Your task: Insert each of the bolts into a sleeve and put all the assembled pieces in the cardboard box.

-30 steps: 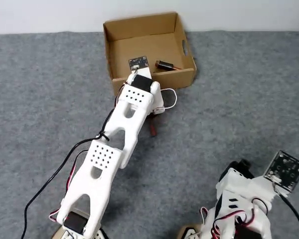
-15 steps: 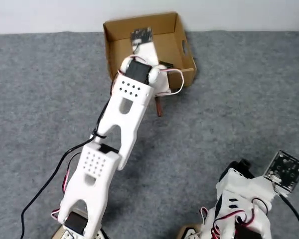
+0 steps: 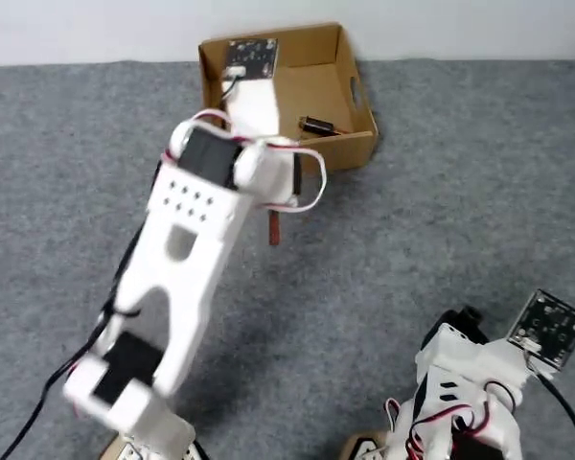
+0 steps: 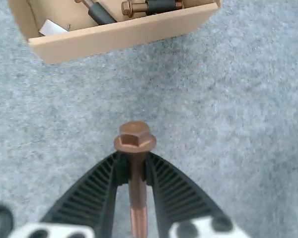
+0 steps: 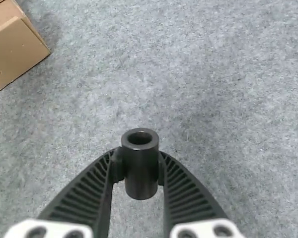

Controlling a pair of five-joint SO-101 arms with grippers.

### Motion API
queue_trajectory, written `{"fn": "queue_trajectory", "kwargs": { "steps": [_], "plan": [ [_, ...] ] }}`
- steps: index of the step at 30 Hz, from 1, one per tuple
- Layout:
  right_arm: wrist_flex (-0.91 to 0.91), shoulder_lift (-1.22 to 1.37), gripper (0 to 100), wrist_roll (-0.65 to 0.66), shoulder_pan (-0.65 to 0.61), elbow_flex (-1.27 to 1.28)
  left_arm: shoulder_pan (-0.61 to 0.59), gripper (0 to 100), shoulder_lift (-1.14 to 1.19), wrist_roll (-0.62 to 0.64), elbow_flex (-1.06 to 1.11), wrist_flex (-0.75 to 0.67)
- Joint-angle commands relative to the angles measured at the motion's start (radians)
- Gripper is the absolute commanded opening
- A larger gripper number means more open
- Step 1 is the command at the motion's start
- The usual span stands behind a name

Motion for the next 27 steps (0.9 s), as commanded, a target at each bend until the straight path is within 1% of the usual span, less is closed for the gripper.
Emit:
{"fn": "queue_trajectory", "kwargs": {
  "steps": [1,3,6,12,13,15,18,20,25,27],
  "plan": [
    [-0.022,-0.002,0.8,-0.009,0.008,-0.009,-0.003,0,-0.227,-0.032,0.202,-0.133],
    [-0.022,-0.001,0.8,-0.009,-0.001,-0.009,-0.003,0,-0.328,-0.038,0.338,-0.218],
    [-0.022,-0.001,0.8,-0.012,-0.053,-0.009,-0.003,0,-0.466,-0.058,0.541,-0.336],
    [-0.042,-0.001,0.8,-0.011,-0.186,-0.006,-0.005,0,-0.704,-0.097,0.865,-0.493],
    [-0.059,-0.001,0.8,0.000,-0.211,0.003,-0.005,0,-0.738,-0.097,0.908,-0.517],
    [-0.099,-0.001,0.8,0.064,-0.266,0.032,-0.003,0,-0.807,-0.097,0.987,-0.572],
    [-0.174,-0.001,0.8,0.144,-0.358,0.100,-0.003,0,-0.908,-0.097,1.093,-0.669],
    [-0.206,-0.001,0.8,0.170,-0.444,0.121,-0.003,0,-0.980,-0.097,1.162,-0.735],
    [-0.217,-0.001,0.8,0.178,-0.713,0.127,0.008,0,-1.195,-0.092,1.330,-0.867],
    [-0.222,-0.001,0.8,0.181,-0.785,0.129,0.031,0,-1.287,-0.095,1.406,-0.925]
  ]
}}
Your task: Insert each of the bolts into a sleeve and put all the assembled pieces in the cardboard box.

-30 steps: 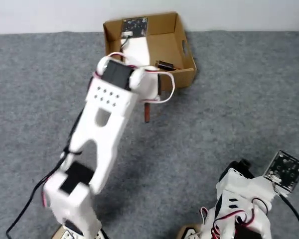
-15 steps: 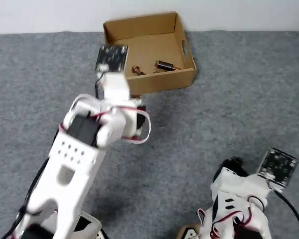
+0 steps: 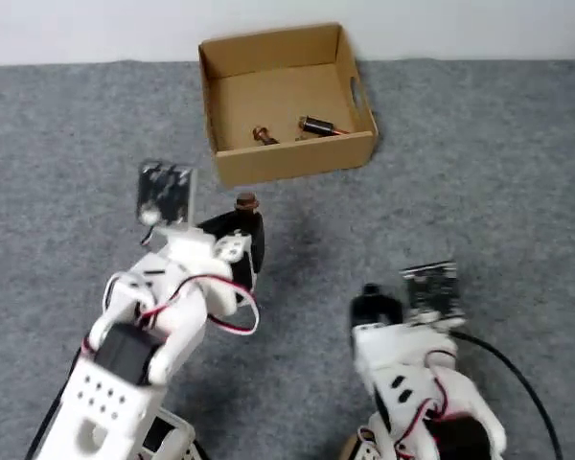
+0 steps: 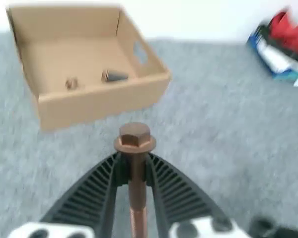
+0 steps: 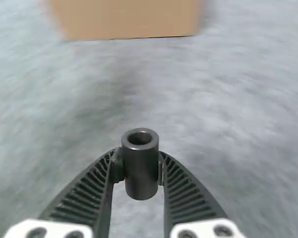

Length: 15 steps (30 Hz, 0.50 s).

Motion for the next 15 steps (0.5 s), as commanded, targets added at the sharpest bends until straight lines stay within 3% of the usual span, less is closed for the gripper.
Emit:
{"fn": "queue_trajectory", "kwargs": {
  "steps": [1,5,15],
  "plan": [
    [-0.028,-0.005,0.8,0.015,-0.133,0.002,0.040,0,-0.183,-0.012,0.097,-0.124],
    [-0.030,-0.005,0.8,0.015,-0.199,0.006,0.092,0,-0.381,-0.012,0.216,-0.209],
    [-0.067,-0.005,0.8,0.106,-0.248,0.028,0.261,0,-0.637,-0.006,0.315,-0.210]
  ]
}}
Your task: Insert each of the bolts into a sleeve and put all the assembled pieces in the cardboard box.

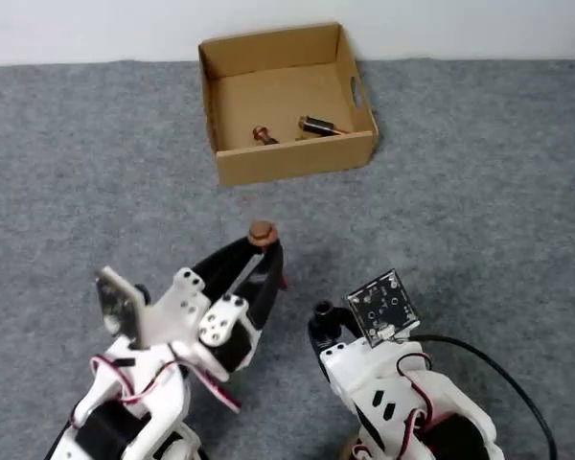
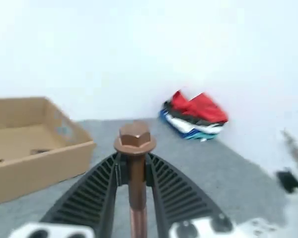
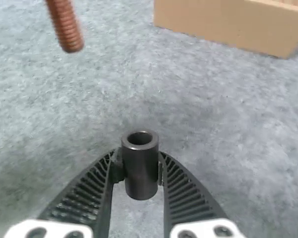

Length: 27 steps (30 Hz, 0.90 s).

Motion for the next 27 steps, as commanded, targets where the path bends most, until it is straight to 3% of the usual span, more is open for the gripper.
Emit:
{"fn": "queue_trajectory", "kwargs": {
  "steps": [1,5,12,18,27],
  "plan": [
    [-0.054,-0.002,0.8,0.057,-0.008,0.017,0.074,0,-0.038,-0.002,-0.008,-0.035],
    [-0.119,-0.002,0.8,0.068,-0.008,0.028,0.137,0,-0.038,0.029,0.004,-0.040],
    [-0.185,-0.002,0.8,0.123,-0.008,0.023,0.132,0,-0.043,0.054,0.084,-0.066],
    [-0.185,-0.002,0.8,0.123,-0.008,0.023,0.032,0,-0.038,0.051,0.128,-0.201],
    [-0.191,-0.002,0.8,0.170,-0.010,0.023,0.031,0,-0.038,0.055,0.134,-0.199]
  ]
}}
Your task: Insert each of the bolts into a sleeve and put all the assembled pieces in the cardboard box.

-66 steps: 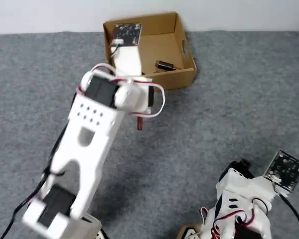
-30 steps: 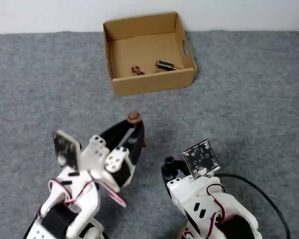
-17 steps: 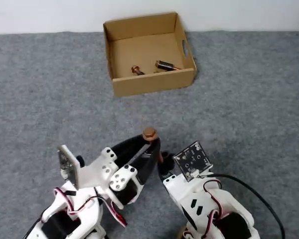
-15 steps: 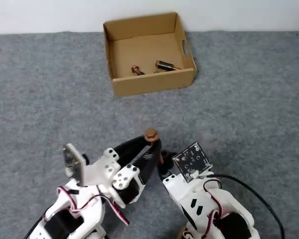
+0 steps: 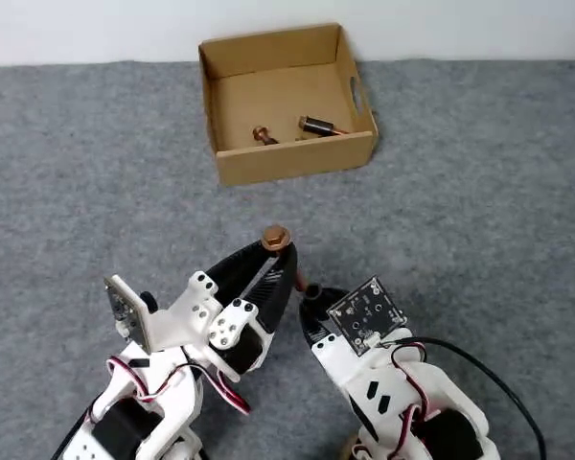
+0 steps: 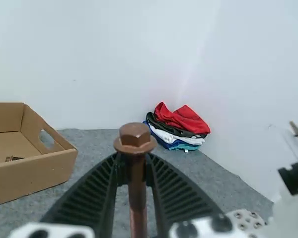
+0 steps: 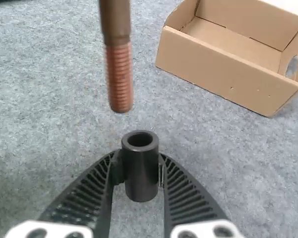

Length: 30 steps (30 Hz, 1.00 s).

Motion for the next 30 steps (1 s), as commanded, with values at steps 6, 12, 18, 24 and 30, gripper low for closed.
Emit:
{"fn": "queue_trajectory", "kwargs": {
  "steps": [6,12,18,24,30],
  "plan": [
    [-0.022,-0.007,0.8,0.012,-0.008,-0.046,0.058,0,-0.006,0.026,0.004,-0.012],
    [-0.019,-0.007,0.8,0.012,-0.008,-0.064,0.058,0,-0.011,0.037,0.062,-0.015],
    [-0.016,-0.007,0.8,0.014,-0.008,-0.078,0.055,0,-0.011,0.037,0.073,-0.029],
    [-0.015,-0.007,0.8,0.014,-0.008,-0.083,0.055,0,-0.008,0.037,0.073,-0.112],
    [-0.016,-0.007,0.8,0.068,-0.008,-0.086,0.055,0,-0.006,0.038,0.077,-0.112]
  ]
}}
